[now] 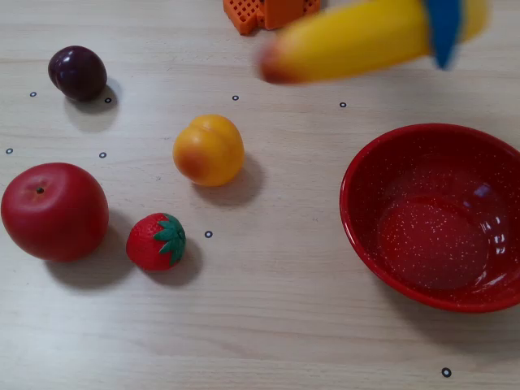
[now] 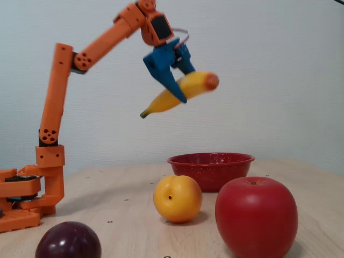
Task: Put the banana in the red bowl.
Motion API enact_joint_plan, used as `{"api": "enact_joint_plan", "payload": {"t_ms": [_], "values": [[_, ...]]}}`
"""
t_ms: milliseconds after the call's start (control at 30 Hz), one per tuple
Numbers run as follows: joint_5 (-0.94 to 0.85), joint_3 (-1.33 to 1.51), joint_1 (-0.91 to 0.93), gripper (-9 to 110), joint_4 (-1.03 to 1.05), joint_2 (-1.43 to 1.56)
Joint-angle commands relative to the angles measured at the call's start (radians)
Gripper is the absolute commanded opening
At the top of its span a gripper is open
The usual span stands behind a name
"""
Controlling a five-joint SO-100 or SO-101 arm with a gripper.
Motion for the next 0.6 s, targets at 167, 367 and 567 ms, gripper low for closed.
{"api": "enact_joint_plan", "payload": {"t_ms": [167, 367, 567], "values": [[-0.095, -0.195, 0.069, 0, -0.002, -0.179], [-0.118, -0.331, 0.081, 0, -0.049, -0.370], [-0.149, -0.382, 0.094, 0, -0.080, -0.462]]}}
